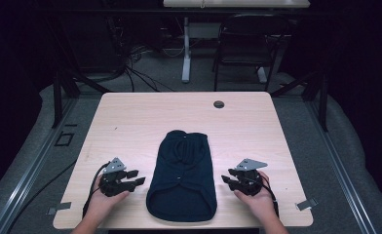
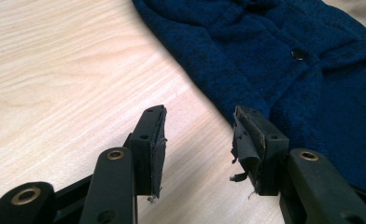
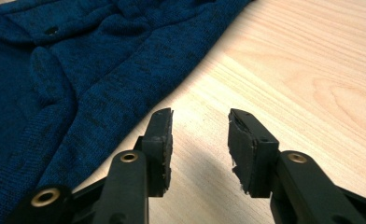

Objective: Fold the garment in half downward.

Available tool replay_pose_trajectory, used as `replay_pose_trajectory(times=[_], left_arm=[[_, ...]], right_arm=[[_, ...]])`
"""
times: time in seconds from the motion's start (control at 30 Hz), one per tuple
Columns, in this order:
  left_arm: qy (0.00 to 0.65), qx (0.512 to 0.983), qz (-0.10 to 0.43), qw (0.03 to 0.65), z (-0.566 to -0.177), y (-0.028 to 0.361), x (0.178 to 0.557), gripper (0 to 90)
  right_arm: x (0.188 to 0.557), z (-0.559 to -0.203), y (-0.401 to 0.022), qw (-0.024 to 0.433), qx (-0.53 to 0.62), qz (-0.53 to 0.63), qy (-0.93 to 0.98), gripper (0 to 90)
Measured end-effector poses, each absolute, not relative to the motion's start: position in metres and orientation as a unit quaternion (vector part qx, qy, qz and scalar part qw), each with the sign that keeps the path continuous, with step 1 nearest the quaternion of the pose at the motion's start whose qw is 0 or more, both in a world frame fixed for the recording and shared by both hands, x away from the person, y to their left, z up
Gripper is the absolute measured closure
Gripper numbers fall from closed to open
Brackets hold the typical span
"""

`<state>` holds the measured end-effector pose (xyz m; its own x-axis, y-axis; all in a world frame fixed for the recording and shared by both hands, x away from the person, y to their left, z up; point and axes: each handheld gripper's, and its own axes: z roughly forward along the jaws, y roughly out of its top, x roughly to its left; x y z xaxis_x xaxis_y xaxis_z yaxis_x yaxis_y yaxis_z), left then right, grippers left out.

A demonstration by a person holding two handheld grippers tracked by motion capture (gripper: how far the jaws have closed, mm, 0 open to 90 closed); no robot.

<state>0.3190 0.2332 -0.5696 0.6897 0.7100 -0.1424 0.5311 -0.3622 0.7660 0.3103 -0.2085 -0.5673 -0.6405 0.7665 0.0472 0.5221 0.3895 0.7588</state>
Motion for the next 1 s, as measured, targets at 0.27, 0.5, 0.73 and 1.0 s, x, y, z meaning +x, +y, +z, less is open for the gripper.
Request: replay_pose_trajectory(times=[0.27, 0.5, 0.73, 1.0], left_arm=[[0.391, 0.813, 0.089, 0.423, -0.569, 0.231, 0.320, 54.6], [0.376, 0.817, 0.069, 0.431, -0.558, 0.221, 0.324, 57.4], [0.355, 0.836, 0.069, 0.412, -0.552, 0.205, 0.339, 59.5], [0.332, 0.849, 0.075, 0.404, -0.528, 0.187, 0.360, 62.2]], right_arm=[[0.312, -0.566, -0.207, 0.149, 0.386, 0.378, 0.829, 59.2], [0.316, -0.556, -0.196, 0.138, 0.359, 0.366, 0.847, 59.9], [0.327, -0.545, -0.181, 0.132, 0.339, 0.349, 0.864, 62.3], [0.345, -0.520, -0.169, 0.119, 0.325, 0.349, 0.871, 64.5]])
